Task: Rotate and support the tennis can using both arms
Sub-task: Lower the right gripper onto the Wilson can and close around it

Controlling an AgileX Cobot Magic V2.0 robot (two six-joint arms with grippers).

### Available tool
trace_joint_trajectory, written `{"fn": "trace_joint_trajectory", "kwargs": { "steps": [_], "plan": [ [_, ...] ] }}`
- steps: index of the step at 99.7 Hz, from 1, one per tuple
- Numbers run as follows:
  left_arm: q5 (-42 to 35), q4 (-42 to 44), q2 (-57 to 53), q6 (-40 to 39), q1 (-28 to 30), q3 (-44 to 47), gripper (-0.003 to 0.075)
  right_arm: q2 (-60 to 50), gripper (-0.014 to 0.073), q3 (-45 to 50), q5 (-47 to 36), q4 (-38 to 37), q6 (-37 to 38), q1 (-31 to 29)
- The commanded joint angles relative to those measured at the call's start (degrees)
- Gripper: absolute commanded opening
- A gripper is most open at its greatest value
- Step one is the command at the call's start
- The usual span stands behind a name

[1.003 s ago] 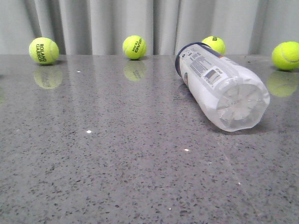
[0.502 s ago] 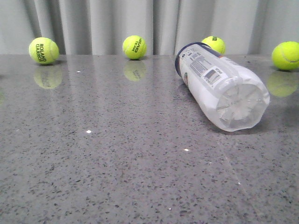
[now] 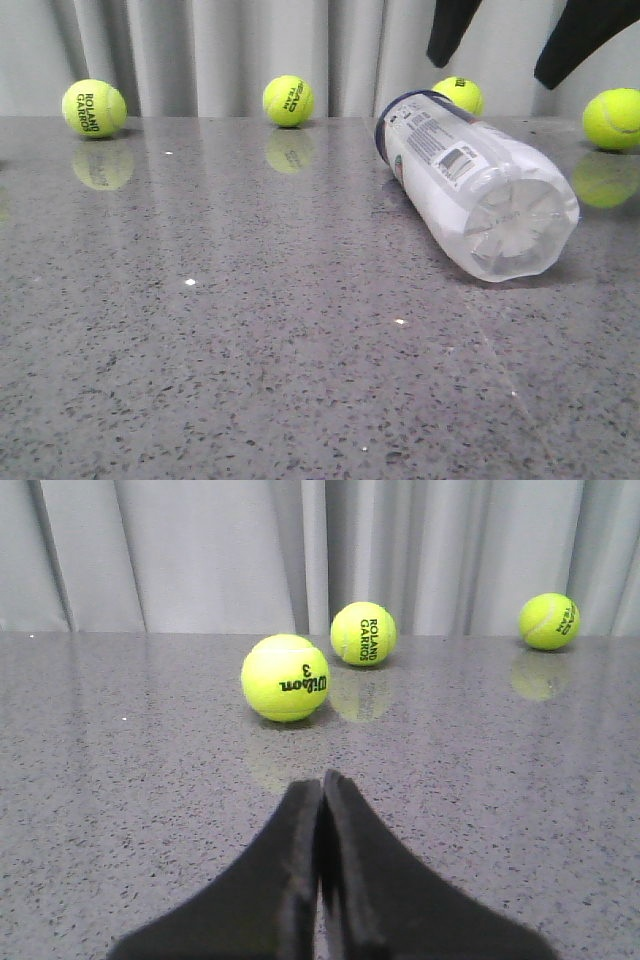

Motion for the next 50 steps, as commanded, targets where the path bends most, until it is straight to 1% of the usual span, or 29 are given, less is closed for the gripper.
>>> {"fn": "trace_joint_trajectory", "kwargs": {
  "steps": [1,22,50],
  "plan": [
    [-4.2,-0.2,-1.8,0.0,0.0,2.5,-0.0020,1.1,0.0645,-3.9,-0.5,0.8,1.5,0.0],
    [-4.2,-0.2,-1.8,0.0,0.0,2.5,-0.0020,7.2,0.0645,-7.1,0.8,0.8,2.2,0.0],
    [-4.2,-0.2,-1.8,0.0,0.0,2.5,-0.0020,11.2,0.0645,-7.4,0.6,1.0,2.3,0.0]
  ]
}}
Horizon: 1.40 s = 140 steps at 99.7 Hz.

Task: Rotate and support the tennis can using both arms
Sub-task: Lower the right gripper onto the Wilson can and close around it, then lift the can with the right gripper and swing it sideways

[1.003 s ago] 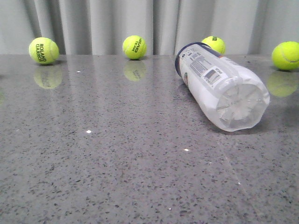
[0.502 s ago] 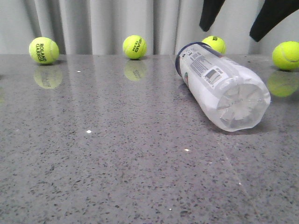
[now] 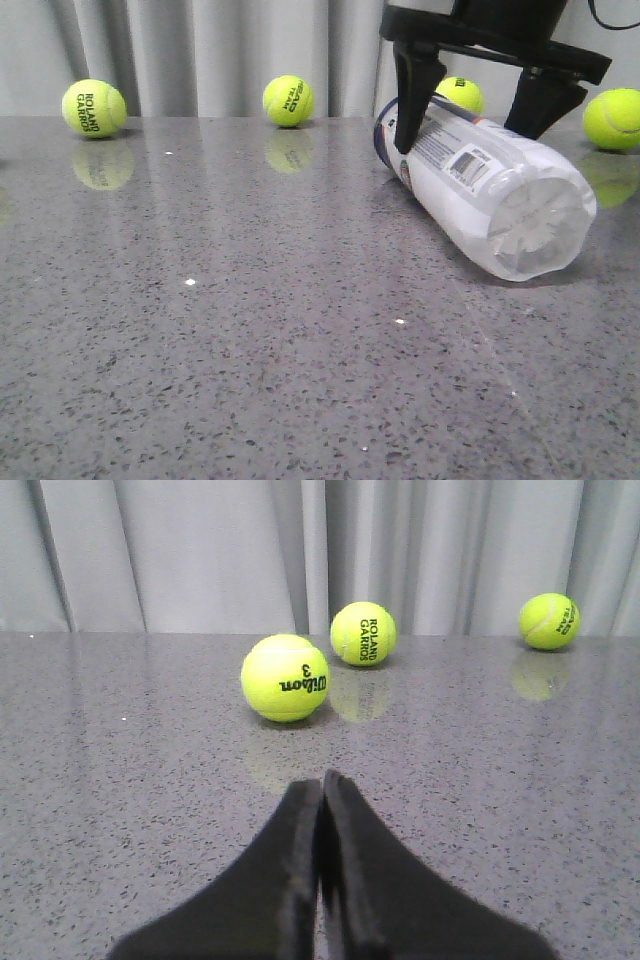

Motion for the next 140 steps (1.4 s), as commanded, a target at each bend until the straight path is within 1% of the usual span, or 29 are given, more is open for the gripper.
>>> {"fn": "trace_joint_trajectory", "kwargs": {
  "steps": [1,20,26,31,48,56,71,80,97,118,124,125,127,132,133,136,140],
  "plan": [
    [-4.2,-0.2,-1.8,0.0,0.0,2.5,-0.0020,-1.5,0.0645,-1.9,-0.9,0.8,0.0,0.0],
    [-4.2,-0.2,-1.8,0.0,0.0,2.5,-0.0020,-0.5,0.0645,-1.9,-0.8,0.7,0.0,0.0],
    [-4.2,-0.2,-1.8,0.0,0.0,2.5,-0.0020,-0.5,0.0632,-1.9,-0.8,0.7,0.0,0.0],
    [-4.2,-0.2,-1.8,0.0,0.0,2.5,-0.0020,-0.5,0.0601,-1.9,-0.8,0.6,-0.1,0.0],
    [-4.2,-0.2,-1.8,0.0,0.0,2.5,-0.0020,-0.5,0.0448,-1.9,-0.8,0.5,-0.1,0.0],
    [-4.2,-0.2,-1.8,0.0,0.0,2.5,-0.0020,-0.5,0.0405,-1.9,-0.9,0.5,-0.1,0.0],
    [-4.2,-0.2,-1.8,0.0,0.0,2.5,-0.0020,-0.7,0.0398,-2.0,-0.8,0.5,-0.1,0.0],
    [-4.2,-0.2,-1.8,0.0,0.0,2.5,-0.0020,-1.0,0.0398,-2.6,-0.8,0.5,-1.9,0.1],
    [-4.2,-0.2,-1.8,0.0,0.0,2.5,-0.0020,-1.1,0.0398,-7.1,0.9,0.5,-12.4,1.7],
    [-4.2,-0.2,-1.8,0.0,0.0,2.5,-0.0020,-1.0,0.0398,-12.3,2.6,0.5,-28.0,5.4],
    [-4.2,-0.2,-1.8,0.0,0.0,2.5,-0.0020,-1.0,0.0398,-13.4,3.0,0.5,-35.4,6.9],
    [-4.2,-0.2,-1.8,0.0,0.0,2.5,-0.0020,-1.0,0.0398,-13.4,3.0,0.5,-35.4,7.1],
    [-4.2,-0.2,-1.8,0.0,0.0,2.5,-0.0020,-1.0,0.0398,-13.6,3.2,0.5,-38.5,7.6],
    [-4.2,-0.2,-1.8,0.0,0.0,2.5,-0.0020,-1.0,0.0398,-13.9,3.4,0.5,-43.2,9.0],
    [-4.2,-0.2,-1.8,0.0,0.0,2.5,-0.0020,-1.0,0.0398,-14.1,2.7,0.5,-53.1,11.5],
    [-4.2,-0.2,-1.8,0.0,0.0,2.5,-0.0020,-1.0,0.0398,-14.1,2.6,0.5,-54.5,12.0],
    [-4.2,-0.2,-1.8,0.0,0.0,2.5,-0.0020,-1.0,0.0398,-14.1,2.1,0.5,-58.8,13.2]
  ]
}}
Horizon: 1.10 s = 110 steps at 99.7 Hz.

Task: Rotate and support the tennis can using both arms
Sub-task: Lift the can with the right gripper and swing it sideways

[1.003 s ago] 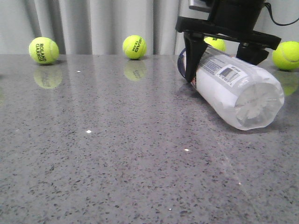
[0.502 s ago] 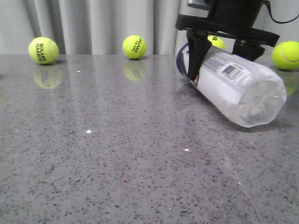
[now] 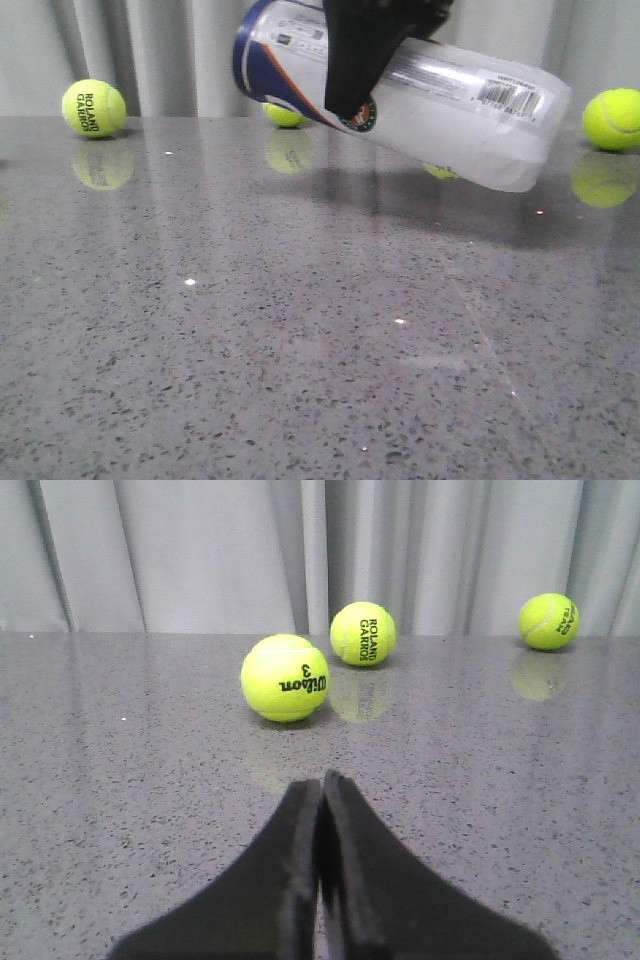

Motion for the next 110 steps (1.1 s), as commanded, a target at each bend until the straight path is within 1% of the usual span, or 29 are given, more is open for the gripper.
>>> {"fn": "trace_joint_trajectory", "kwargs": {
  "steps": [1,13,20,30,60,86,93,100,106,107,110],
  "plan": [
    [-4.2,-0.2,-1.8,0.0,0.0,2.5,-0.0020,-3.4,0.0398,-1.9,-2.1,0.6,-11.0,2.4],
    [-4.2,-0.2,-1.8,0.0,0.0,2.5,-0.0020,-3.3,0.0398,-1.9,-4.1,0.6,-19.9,5.3],
    [-4.2,-0.2,-1.8,0.0,0.0,2.5,-0.0020,-3.3,0.0398,-1.9,-5.1,0.6,-22.9,6.3],
    [-4.2,-0.2,-1.8,0.0,0.0,2.5,-0.0020,-2.6,0.0398,-1.9,-6.2,0.6,-23.3,6.8],
    [-4.2,-0.2,-1.8,0.0,0.0,2.5,-0.0020,2.3,0.0398,-1.9,-5.1,0.3,-23.3,6.8],
    [-4.2,-0.2,-1.8,0.0,0.0,2.5,-0.0020,3.6,0.0405,-1.9,-5.5,-0.2,-23.3,6.8],
    [-4.2,-0.2,-1.8,0.0,0.0,2.5,-0.0020,3.7,0.0454,-1.9,-5.6,-0.2,-23.1,6.8],
    [-4.2,-0.2,-1.8,0.0,0.0,2.5,-0.0020,3.7,0.0555,-1.9,-5.6,-0.2,-23.0,6.8],
    [-4.2,-0.2,-1.8,0.0,0.0,2.5,-0.0020,3.7,0.0659,-1.9,-5.6,-0.2,-23.0,6.8],
    [-4.2,-0.2,-1.8,0.0,0.0,2.5,-0.0020,3.7,0.0669,-1.9,-5.6,-0.2,-23.0,6.8],
    [-4.2,-0.2,-1.8,0.0,0.0,2.5,-0.0020,3.7,0.0657,-1.9,-5.4,-0.2,-23.0,6.8]
  ]
}}
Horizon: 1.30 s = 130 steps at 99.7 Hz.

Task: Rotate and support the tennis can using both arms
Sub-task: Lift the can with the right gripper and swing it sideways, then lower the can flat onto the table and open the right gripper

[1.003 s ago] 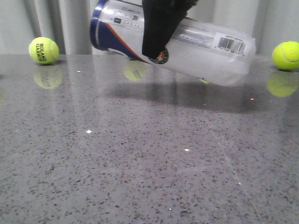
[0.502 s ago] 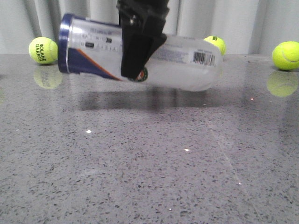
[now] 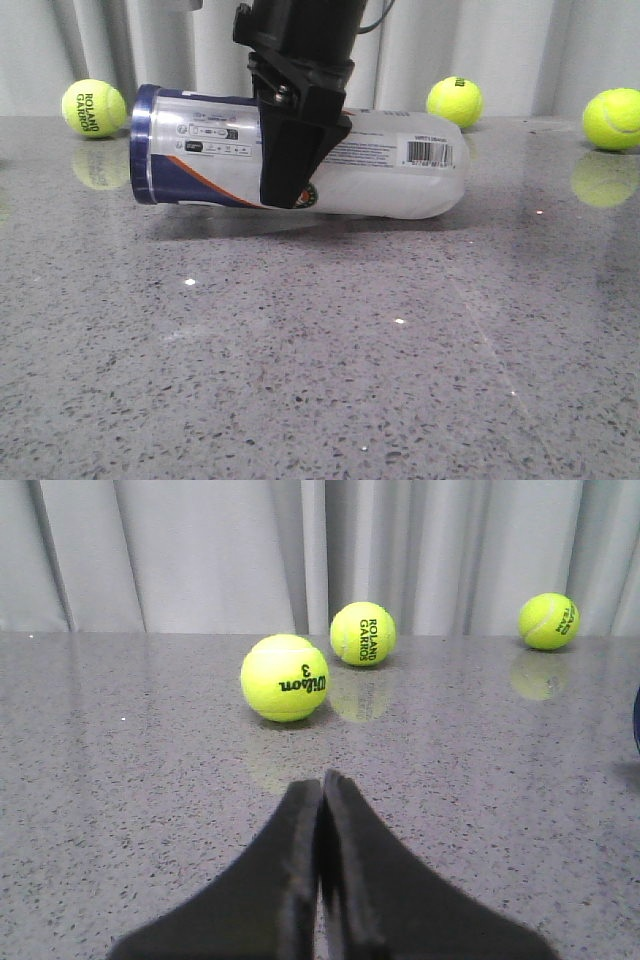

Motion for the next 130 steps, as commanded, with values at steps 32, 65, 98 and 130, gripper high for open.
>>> {"fn": "trace_joint_trajectory", "kwargs": {
  "steps": [32,65,98,130],
  "plan": [
    [-4.2,-0.2,-1.8,0.0,0.0,2.5,-0.0020,-3.1,0.0647,-2.6,-0.9,0.3,-0.3,0.1],
    [-4.2,-0.2,-1.8,0.0,0.0,2.5,-0.0020,-3.1,0.0647,-7.5,7.4,0.3,1.9,0.1],
    [-4.2,-0.2,-1.8,0.0,0.0,2.5,-0.0020,-5.0,0.0646,-10.3,11.7,0.0,10.2,0.1],
    [-4.2,-0.2,-1.8,0.0,0.0,2.5,-0.0020,-9.6,0.0627,-10.1,11.9,-7.5,45.5,0.1]
  ]
}}
